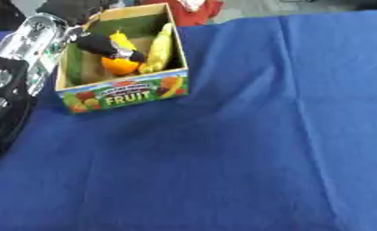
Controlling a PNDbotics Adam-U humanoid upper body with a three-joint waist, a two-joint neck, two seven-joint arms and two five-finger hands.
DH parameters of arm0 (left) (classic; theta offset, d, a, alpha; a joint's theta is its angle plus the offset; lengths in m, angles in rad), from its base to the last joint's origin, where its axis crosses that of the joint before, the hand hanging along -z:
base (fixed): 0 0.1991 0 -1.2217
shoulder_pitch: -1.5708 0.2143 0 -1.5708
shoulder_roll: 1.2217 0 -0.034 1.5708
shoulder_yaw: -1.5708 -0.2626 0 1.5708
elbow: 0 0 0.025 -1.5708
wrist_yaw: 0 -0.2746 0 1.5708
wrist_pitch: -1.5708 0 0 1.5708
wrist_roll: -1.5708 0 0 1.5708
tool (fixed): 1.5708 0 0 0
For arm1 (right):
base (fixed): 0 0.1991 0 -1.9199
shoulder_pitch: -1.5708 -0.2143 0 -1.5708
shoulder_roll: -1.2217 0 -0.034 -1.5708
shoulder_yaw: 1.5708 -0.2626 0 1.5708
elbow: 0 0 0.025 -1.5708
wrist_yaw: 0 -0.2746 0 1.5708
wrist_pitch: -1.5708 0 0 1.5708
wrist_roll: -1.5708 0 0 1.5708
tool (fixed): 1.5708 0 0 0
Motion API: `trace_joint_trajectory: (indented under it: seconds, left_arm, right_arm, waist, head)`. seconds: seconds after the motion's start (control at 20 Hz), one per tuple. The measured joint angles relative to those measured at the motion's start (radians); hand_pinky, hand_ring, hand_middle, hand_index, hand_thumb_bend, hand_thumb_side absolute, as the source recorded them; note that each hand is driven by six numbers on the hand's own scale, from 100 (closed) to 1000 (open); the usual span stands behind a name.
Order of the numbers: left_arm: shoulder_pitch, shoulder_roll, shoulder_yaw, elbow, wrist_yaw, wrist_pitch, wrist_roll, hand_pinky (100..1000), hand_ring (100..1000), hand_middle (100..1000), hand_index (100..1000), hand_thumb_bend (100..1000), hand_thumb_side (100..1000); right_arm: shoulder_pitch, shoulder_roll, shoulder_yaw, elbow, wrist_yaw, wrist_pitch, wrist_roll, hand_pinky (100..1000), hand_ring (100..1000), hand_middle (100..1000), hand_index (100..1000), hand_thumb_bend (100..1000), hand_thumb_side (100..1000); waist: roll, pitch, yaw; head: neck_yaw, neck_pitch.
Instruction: Pick up objects on the table and place them in the box.
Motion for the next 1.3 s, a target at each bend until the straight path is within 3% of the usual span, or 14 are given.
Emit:
trace_joint_trajectory:
  seconds: [0.2,0.45,0.7,0.95,1.2,1.3]
  left_arm:
    - [0.031,0.021,0.010,-0.099,0.106,0.020,0.058,659,927,834,939,559,945]
    - [0.120,0.065,0.039,-0.343,0.299,0.121,0.190,577,857,756,918,410,862]
    - [0.246,0.113,0.078,-0.610,0.436,0.228,0.367,525,813,710,903,320,826]
    - [0.369,0.122,0.123,-0.790,0.564,0.300,0.511,496,783,683,903,240,803]
    - [0.492,0.130,0.159,-0.900,0.699,0.312,0.645,464,757,652,888,230,789]
    - [0.540,0.130,0.171,-0.914,0.751,0.288,0.703,349,710,616,854,206,785]
  right_arm:
    - [0.011,0.002,-0.003,0.000,-0.001,0.002,-0.009,674,782,648,880,100,1000]
    - [0.027,0.003,-0.010,0.000,-0.005,0.005,-0.023,674,783,649,880,100,1000]
    - [0.044,0.010,-0.018,0.000,-0.006,0.008,-0.036,673,783,649,880,100,1000]
    - [0.049,0.018,-0.025,0.000,-0.009,0.008,-0.051,673,783,650,878,100,1000]
    - [0.051,0.029,-0.030,0.000,-0.012,0.006,-0.063,672,783,649,875,100,1000]
    - [0.051,0.040,-0.031,0.000,-0.015,0.005,-0.067,672,785,653,871,100,1000]
  waist:
    - [-0.010,-0.013,0.019]
    - [-0.022,-0.035,0.045]
    - [-0.039,-0.061,0.079]
    - [-0.052,-0.074,0.109]
    - [-0.055,-0.082,0.131]
    - [-0.055,-0.086,0.137]
  head:
    - [-0.010,0.017]
    - [-0.035,0.043]
    - [-0.064,0.053]
    - [-0.086,0.060]
    - [-0.107,0.061]
    - [-0.113,0.064]
